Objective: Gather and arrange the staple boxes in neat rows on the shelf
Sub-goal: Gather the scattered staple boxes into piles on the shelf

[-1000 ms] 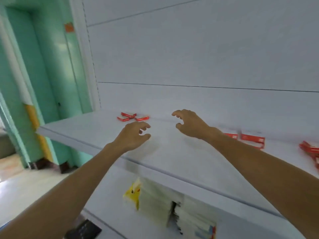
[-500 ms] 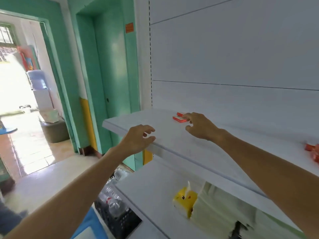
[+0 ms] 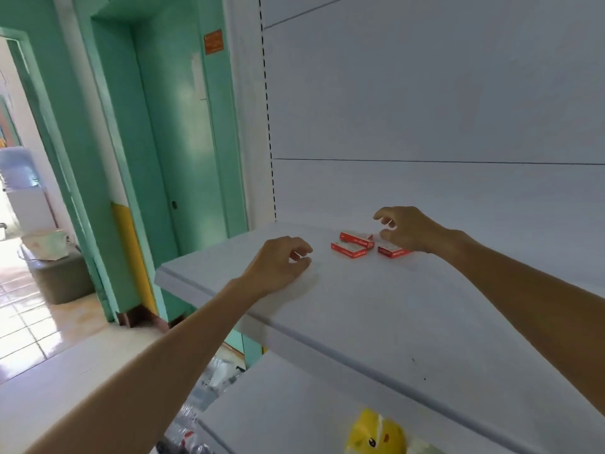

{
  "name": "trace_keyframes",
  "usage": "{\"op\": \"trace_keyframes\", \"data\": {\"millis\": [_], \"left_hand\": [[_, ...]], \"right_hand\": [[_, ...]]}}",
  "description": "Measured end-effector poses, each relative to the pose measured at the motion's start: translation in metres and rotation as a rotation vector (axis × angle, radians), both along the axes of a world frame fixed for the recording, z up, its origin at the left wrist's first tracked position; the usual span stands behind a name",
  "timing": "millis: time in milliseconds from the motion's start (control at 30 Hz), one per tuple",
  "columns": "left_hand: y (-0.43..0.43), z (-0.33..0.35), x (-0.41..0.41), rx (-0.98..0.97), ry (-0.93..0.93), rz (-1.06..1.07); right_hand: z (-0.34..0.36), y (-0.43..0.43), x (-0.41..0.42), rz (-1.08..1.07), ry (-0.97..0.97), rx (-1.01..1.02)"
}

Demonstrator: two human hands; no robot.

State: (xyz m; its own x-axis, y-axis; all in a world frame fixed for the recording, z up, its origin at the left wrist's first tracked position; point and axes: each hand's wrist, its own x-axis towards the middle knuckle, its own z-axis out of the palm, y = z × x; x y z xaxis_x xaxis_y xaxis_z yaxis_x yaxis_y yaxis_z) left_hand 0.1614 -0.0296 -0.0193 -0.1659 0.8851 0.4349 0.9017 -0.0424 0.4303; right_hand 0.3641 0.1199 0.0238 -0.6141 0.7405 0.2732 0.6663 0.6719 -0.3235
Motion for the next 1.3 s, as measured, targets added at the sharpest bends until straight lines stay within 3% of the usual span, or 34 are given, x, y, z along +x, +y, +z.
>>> {"op": "trace_keyframes", "data": {"millis": [200,567,833,1300], "left_hand": [[0.077,0.002,-0.020,-0.006,-0.006,-0.147],[0.152,-0.014,-0.022,-0.114,0.043,-0.351],[0.158,-0.019,-0.036,-0.187,0.086,-0.475],[0.127,-0.009,-0.054,-0.292,0.111,-0.511]], "right_hand": [[-0.008,0.052,0.001,-0.104,0.008,-0.096],[-0.035,0.061,-0.003,-0.192,-0.180,-0.171],[-0.034,0.057,-0.023,-0.341,-0.297,-0.034],[-0.040,0.017,-0.028,-0.446,-0.165,-0.133]]}}
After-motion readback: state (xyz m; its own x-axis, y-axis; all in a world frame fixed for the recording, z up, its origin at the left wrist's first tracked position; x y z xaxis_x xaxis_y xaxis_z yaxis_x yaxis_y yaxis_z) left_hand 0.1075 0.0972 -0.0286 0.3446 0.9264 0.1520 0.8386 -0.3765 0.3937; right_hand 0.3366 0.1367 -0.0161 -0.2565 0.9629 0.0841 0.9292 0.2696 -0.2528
